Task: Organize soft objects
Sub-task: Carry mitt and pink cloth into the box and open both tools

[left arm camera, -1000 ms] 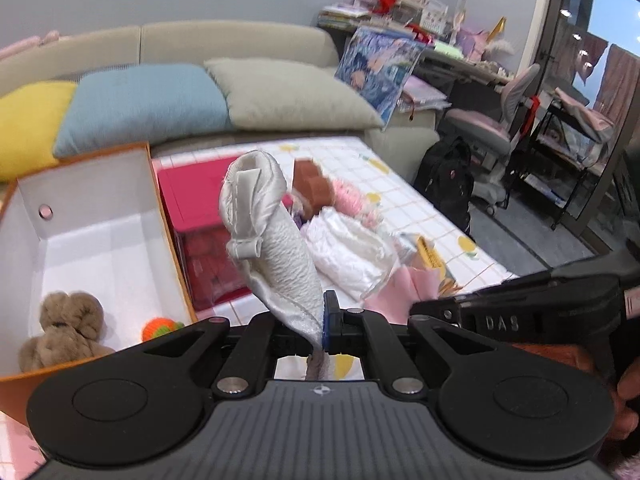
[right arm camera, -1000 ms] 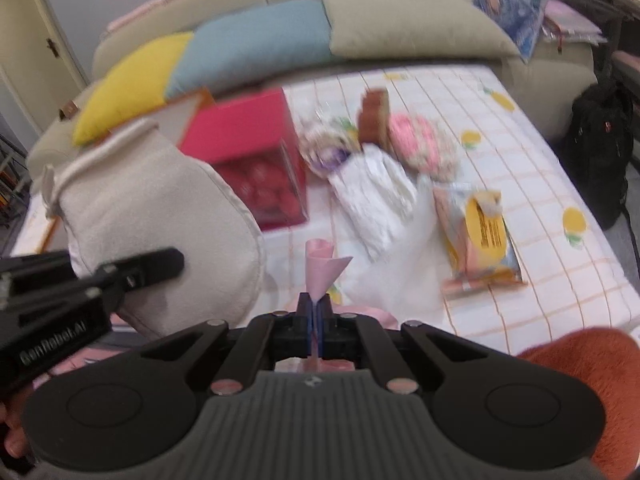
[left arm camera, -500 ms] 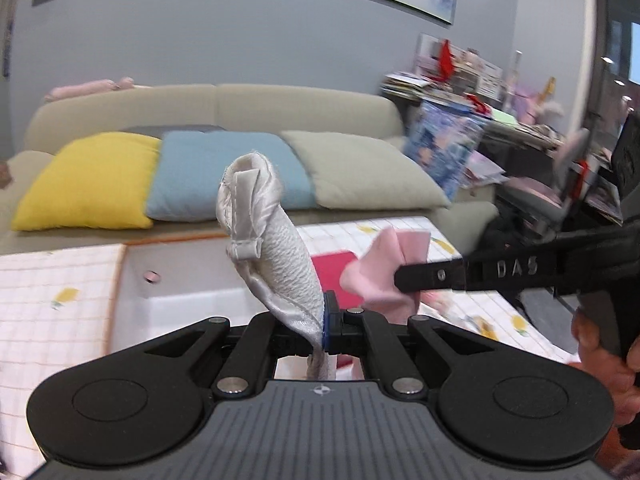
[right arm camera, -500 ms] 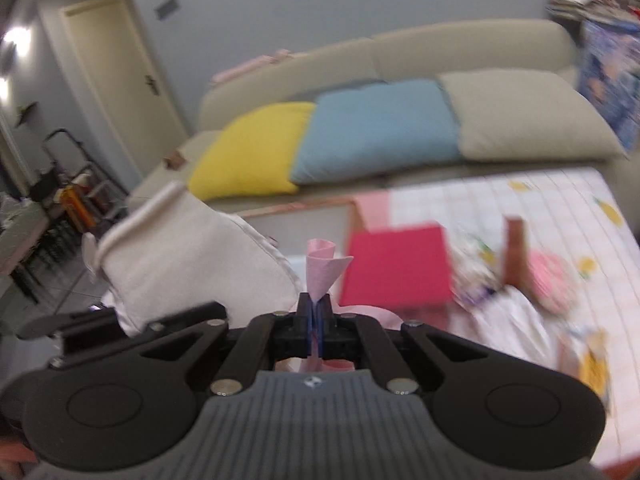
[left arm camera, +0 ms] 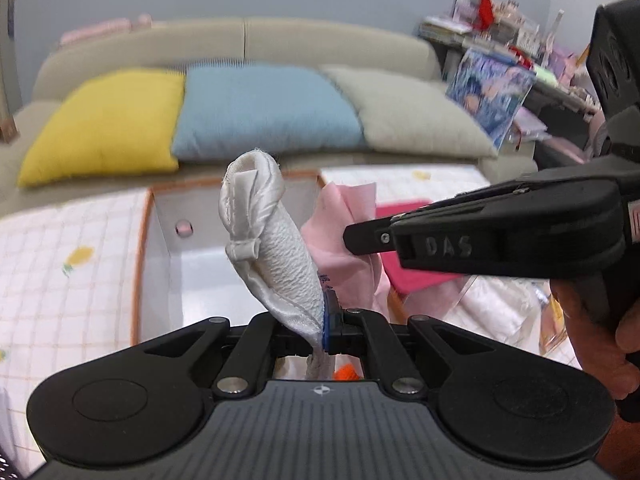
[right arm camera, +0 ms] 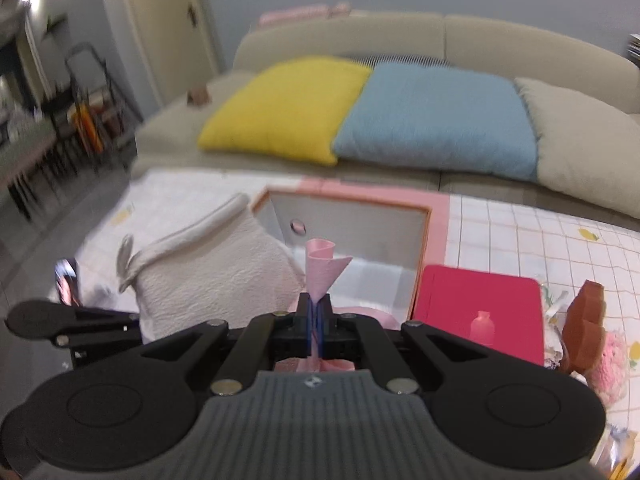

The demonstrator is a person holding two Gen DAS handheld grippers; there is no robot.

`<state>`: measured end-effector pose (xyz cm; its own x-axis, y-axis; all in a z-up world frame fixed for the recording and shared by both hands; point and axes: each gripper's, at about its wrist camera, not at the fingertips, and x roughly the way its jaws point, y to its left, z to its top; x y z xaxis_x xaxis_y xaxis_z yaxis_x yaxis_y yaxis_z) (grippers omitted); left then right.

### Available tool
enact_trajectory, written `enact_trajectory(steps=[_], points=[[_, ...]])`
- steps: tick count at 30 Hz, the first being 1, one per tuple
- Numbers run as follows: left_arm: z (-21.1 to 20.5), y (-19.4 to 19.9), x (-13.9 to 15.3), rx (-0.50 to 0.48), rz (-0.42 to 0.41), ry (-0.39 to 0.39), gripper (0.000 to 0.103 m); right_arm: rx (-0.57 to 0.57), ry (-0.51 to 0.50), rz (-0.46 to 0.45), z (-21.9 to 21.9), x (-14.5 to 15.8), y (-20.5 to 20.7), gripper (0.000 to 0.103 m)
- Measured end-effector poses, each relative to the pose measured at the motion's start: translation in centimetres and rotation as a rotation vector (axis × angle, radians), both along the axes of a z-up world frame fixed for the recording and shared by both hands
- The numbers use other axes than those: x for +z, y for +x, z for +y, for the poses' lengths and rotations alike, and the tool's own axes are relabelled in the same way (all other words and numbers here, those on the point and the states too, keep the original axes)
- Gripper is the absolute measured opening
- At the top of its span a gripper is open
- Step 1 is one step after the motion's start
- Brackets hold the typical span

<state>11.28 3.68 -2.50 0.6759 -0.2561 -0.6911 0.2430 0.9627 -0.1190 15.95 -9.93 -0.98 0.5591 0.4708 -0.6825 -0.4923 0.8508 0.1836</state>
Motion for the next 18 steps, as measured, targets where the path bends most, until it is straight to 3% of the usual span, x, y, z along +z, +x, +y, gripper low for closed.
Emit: enact_trajectory(steps=[7,18], points=[[0.4,2.7,-3.4,-0.043,0.123,-0.001,0.005,0.075,-0.217,0.042,2.6,-4.1,2.5,0.000],[1.1,4.2,-6.1,-0.058,0.223,0.035,0.005,0.150,-0.357,0.062,3.9,-6.7,4.0,0.002]])
